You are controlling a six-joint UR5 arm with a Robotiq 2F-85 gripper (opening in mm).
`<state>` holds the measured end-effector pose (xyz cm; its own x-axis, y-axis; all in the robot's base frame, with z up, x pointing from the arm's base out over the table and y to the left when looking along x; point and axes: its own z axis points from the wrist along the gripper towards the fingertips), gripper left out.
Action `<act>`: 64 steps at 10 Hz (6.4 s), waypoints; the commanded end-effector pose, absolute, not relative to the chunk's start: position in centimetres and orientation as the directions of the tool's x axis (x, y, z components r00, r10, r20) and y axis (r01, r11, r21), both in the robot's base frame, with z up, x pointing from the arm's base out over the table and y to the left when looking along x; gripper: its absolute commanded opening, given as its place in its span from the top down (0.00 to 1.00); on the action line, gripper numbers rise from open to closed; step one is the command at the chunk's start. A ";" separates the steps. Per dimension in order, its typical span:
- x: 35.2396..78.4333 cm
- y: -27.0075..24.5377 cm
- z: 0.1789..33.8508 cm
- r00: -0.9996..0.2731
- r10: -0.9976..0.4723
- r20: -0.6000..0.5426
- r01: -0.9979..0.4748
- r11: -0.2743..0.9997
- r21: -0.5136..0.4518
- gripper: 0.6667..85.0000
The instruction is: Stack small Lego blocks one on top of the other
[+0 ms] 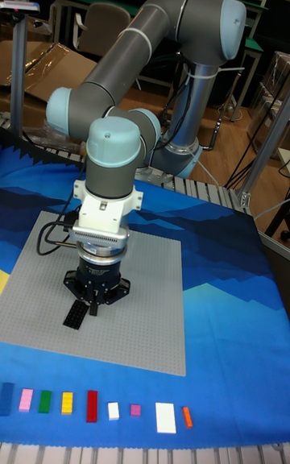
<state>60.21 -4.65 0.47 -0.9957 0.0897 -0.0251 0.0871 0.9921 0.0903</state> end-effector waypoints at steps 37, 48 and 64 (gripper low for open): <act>61.7 -6.5 0.8 -0.997 0.071 -0.038 0.069 0.996 0.051 1.00; 60.6 -8.5 1.2 -1.000 0.030 -0.003 0.030 1.000 0.006 1.00; 59.9 -11.4 0.9 -0.999 -0.049 -0.007 -0.048 0.998 -0.029 1.00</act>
